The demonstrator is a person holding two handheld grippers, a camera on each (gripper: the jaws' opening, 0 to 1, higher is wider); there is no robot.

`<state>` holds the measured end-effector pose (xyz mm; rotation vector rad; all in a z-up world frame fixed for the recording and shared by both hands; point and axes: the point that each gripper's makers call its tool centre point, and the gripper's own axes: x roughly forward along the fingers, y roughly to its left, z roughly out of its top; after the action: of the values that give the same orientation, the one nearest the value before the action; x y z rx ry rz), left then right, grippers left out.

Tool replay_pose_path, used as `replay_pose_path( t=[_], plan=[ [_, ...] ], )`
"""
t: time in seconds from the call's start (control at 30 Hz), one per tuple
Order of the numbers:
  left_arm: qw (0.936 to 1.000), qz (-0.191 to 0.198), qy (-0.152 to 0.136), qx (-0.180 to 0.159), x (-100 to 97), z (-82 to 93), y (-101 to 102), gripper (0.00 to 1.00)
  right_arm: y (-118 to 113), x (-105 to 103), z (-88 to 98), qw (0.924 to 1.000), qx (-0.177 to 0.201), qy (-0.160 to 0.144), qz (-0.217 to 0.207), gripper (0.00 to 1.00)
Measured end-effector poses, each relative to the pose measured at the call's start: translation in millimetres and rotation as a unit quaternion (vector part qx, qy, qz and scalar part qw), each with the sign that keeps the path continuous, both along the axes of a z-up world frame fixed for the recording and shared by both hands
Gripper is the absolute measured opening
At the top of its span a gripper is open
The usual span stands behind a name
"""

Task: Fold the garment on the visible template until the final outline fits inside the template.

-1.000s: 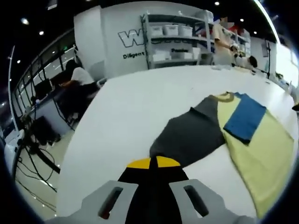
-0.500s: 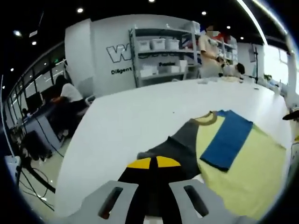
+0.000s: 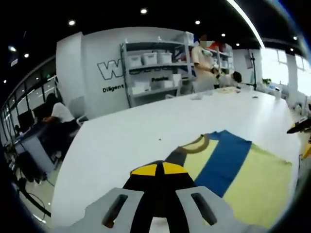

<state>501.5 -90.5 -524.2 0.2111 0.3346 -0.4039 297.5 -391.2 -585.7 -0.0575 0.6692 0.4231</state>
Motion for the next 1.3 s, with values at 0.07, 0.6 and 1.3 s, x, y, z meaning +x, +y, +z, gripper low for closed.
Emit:
replay_pose_path(
  t=[0.07,0.6,1.3],
  plan=[
    [0.9999,-0.012,-0.002,-0.003,0.9,2.2,-11.8,0.00,-1.2,-0.2,-0.1,1.0000,-0.002,-0.001,-0.001,0.99],
    [0.9960,-0.085,-0.014,0.021,4.2,8.0,-97.0,0.00,-6.6,-3.2,0.7,1.0000,-0.003,0.000,-0.009,0.99],
    [0.9834,-0.155,0.016,0.093,2.8,-34.7,-166.7,0.00,-8.8,-9.4,-9.2,0.9997,-0.007,0.016,-0.016,0.99]
  ],
)
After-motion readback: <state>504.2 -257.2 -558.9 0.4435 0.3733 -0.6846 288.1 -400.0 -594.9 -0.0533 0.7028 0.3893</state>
